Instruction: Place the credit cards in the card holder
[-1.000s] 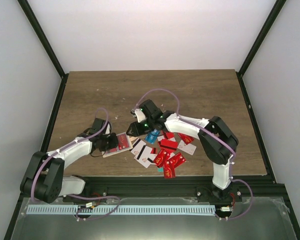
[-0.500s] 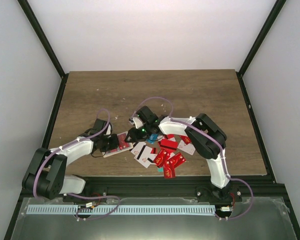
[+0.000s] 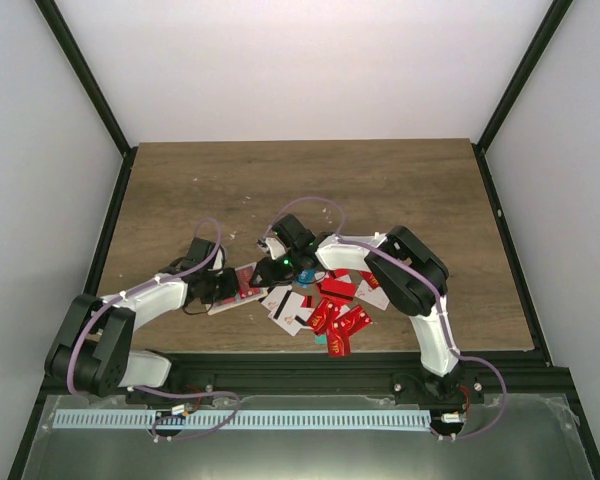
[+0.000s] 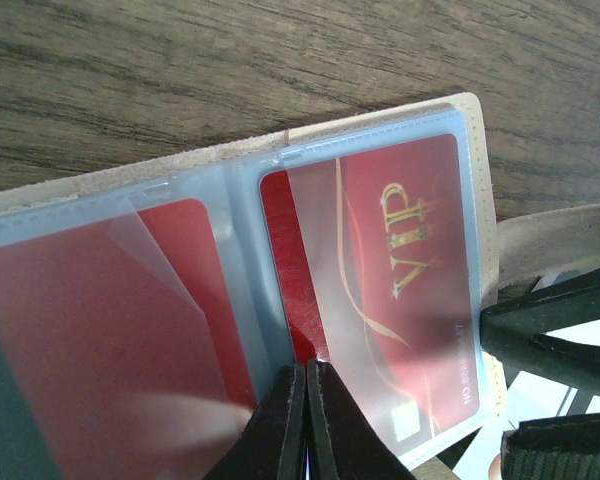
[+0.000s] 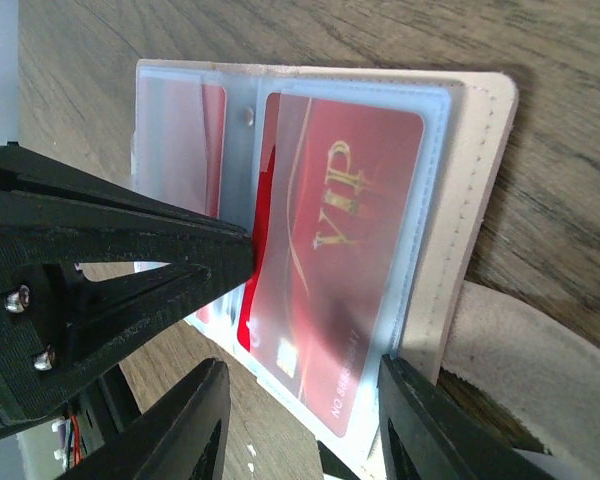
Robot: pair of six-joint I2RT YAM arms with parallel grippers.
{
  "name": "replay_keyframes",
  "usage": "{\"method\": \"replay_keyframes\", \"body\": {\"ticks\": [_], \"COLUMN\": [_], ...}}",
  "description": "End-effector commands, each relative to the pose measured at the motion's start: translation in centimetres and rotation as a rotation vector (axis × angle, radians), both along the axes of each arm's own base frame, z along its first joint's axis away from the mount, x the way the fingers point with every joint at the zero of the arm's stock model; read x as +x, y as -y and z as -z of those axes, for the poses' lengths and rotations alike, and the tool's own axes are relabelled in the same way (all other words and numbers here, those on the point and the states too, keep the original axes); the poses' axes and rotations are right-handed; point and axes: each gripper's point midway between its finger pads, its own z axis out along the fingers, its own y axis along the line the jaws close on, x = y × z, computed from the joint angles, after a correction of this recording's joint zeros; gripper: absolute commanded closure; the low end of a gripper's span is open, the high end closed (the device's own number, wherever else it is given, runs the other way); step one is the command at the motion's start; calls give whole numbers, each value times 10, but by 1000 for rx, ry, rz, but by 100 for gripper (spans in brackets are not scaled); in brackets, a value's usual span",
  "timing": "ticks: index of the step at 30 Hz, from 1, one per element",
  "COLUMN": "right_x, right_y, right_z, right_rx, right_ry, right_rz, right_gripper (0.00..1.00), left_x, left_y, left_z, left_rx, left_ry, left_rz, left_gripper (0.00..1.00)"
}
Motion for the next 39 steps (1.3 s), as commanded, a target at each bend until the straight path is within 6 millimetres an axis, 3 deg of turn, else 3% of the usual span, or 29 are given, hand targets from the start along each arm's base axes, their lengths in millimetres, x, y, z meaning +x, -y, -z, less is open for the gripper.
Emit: {"method": "replay_keyframes", "body": {"ticks": [1, 8, 14, 25, 39], "right_x": [0, 10, 0, -5, -11], "right_y": [2, 9, 3, -12, -23], "right_z": [10, 15, 20, -15, -34], "right_rx": [-39, -107, -76, 53, 116], "right_ry": [4, 38, -6, 14, 38], "right_rz": [13, 61, 27, -25, -68], "right_gripper": [56, 52, 54, 68, 76], "left_x": [-11, -12, -12, -13, -10], "left_y": [-2, -4, -4, -3, -2], "left_z": [13, 15, 15, 16, 12], "left_rx": [23, 33, 33, 35, 27], "left_ry": [-39, -41, -44, -44, -33], "left_rz": [15, 8, 8, 11, 6], "left_gripper": [96, 96, 96, 96, 96]}}
